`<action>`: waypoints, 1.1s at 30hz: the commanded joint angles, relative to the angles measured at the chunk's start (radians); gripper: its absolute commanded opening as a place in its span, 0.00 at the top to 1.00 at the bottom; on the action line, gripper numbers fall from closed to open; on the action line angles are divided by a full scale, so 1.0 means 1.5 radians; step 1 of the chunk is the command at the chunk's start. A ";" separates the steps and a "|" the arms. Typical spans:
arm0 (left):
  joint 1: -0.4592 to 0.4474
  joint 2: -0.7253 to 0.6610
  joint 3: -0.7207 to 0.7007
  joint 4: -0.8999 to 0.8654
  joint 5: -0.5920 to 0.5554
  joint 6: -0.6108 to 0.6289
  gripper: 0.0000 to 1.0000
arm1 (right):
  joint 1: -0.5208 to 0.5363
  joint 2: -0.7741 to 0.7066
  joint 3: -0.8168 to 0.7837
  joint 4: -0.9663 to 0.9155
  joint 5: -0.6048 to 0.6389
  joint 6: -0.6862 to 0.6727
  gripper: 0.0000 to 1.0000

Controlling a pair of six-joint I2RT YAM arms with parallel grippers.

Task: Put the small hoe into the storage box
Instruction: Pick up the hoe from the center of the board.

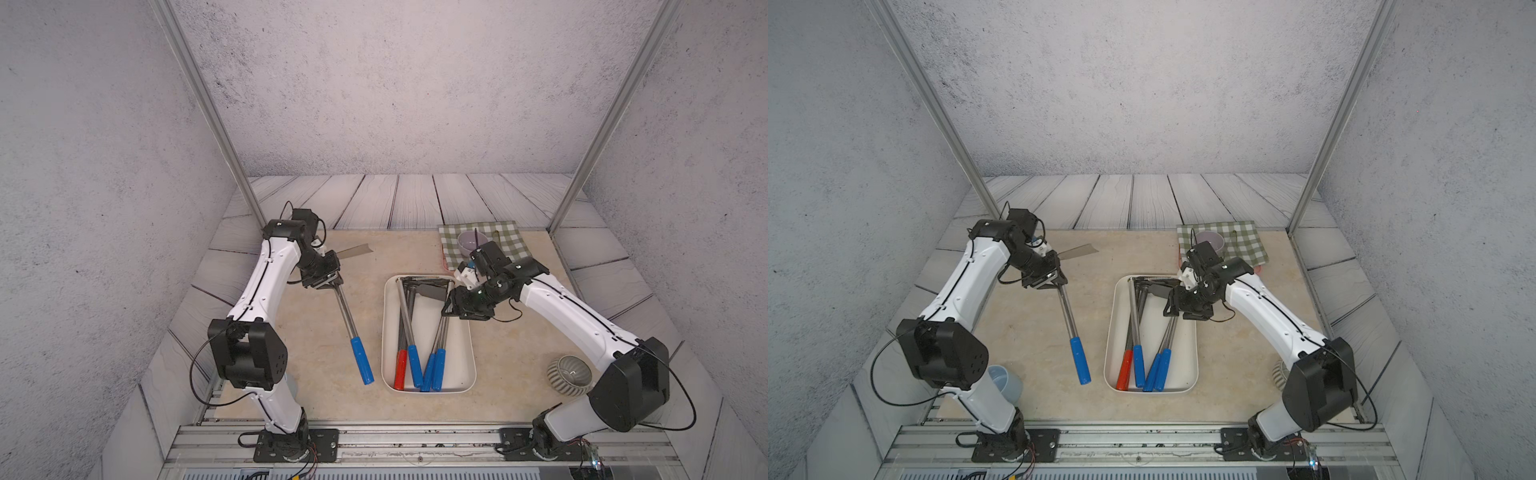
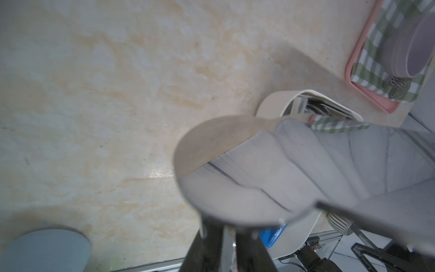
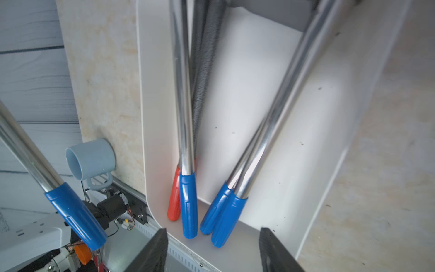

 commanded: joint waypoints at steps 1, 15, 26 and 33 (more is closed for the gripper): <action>-0.046 0.001 0.013 0.018 0.040 -0.062 1.00 | 0.026 0.011 0.027 0.020 -0.018 -0.003 0.36; -0.169 0.070 0.052 0.122 0.068 -0.177 1.00 | 0.105 0.024 0.033 0.085 -0.015 0.005 0.30; -0.184 0.092 0.066 0.136 0.067 -0.193 1.00 | 0.152 0.050 0.035 0.123 -0.031 0.023 0.30; -0.192 0.096 0.066 0.143 0.066 -0.199 1.00 | 0.171 0.070 0.038 0.150 -0.052 0.043 0.31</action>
